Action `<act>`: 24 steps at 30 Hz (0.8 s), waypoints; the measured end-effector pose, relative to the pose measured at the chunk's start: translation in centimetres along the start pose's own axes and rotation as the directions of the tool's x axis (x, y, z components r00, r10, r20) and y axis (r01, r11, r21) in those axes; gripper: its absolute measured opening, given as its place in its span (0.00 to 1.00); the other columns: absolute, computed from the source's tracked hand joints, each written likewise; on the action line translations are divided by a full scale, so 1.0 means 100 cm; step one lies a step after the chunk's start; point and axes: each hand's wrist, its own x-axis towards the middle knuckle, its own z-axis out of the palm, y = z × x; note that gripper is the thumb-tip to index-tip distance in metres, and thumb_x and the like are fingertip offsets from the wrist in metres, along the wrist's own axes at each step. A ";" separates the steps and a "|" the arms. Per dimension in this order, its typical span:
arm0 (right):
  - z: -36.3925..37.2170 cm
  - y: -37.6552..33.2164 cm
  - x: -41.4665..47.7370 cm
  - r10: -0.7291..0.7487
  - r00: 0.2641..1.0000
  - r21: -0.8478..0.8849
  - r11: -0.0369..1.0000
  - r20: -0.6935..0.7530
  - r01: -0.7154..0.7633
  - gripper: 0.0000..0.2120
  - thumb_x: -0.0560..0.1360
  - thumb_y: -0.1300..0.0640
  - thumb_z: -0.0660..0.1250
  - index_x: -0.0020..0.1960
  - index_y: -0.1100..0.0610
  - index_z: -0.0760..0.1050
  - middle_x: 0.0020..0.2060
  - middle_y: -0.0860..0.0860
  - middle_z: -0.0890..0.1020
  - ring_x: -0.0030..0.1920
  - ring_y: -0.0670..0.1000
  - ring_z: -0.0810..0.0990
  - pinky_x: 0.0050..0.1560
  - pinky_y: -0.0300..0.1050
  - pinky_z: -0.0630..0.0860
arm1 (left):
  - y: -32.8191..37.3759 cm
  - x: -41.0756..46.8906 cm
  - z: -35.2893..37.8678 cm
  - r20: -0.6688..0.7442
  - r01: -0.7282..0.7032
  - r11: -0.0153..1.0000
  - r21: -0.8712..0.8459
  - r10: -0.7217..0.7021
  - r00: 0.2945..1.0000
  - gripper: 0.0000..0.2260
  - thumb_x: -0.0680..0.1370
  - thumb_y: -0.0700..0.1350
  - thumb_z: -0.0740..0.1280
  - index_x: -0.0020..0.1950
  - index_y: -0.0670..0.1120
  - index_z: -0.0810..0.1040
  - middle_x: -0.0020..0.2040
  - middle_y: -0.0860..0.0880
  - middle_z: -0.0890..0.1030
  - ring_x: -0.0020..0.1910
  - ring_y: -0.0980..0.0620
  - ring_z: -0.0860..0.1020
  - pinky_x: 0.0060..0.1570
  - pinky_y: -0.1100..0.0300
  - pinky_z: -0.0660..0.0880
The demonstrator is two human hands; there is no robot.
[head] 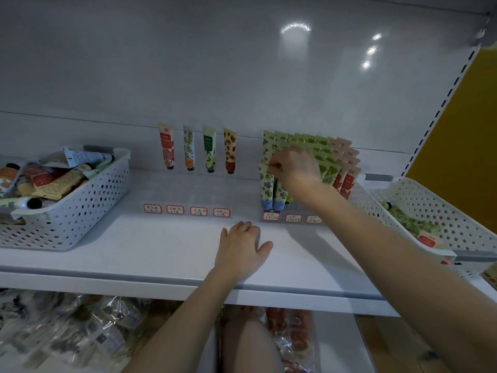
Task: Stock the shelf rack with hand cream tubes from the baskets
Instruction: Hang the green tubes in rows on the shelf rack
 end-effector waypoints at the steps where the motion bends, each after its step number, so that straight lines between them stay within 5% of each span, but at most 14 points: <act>1: 0.000 0.003 -0.001 0.017 1.000 0.003 1.000 0.002 -0.017 0.11 0.78 0.59 0.60 0.50 0.60 0.81 0.47 0.55 0.82 0.54 0.56 0.74 0.53 0.44 0.67 | 0.000 0.000 0.000 0.000 0.002 1.000 -0.001 -0.002 1.000 0.15 0.78 0.57 0.57 0.47 0.46 0.74 0.57 0.50 0.75 0.62 0.50 0.70 0.64 0.47 0.65; 11: 0.000 0.009 -0.007 0.060 0.998 0.012 0.998 0.029 -0.060 0.11 0.78 0.60 0.60 0.48 0.62 0.81 0.44 0.57 0.82 0.53 0.57 0.74 0.51 0.47 0.70 | 0.002 0.000 -0.001 0.030 0.010 1.000 0.008 -0.010 0.999 0.17 0.79 0.57 0.56 0.57 0.46 0.74 0.68 0.49 0.70 0.68 0.50 0.65 0.69 0.47 0.60; 24: 0.002 0.014 -0.007 0.067 0.998 0.071 0.995 -0.020 -0.065 0.12 0.77 0.60 0.60 0.41 0.62 0.78 0.37 0.57 0.81 0.44 0.57 0.76 0.48 0.48 0.74 | 0.002 -0.001 -0.002 0.032 0.014 1.000 -0.001 -0.014 0.999 0.18 0.79 0.57 0.56 0.59 0.46 0.74 0.68 0.49 0.70 0.68 0.50 0.64 0.69 0.48 0.59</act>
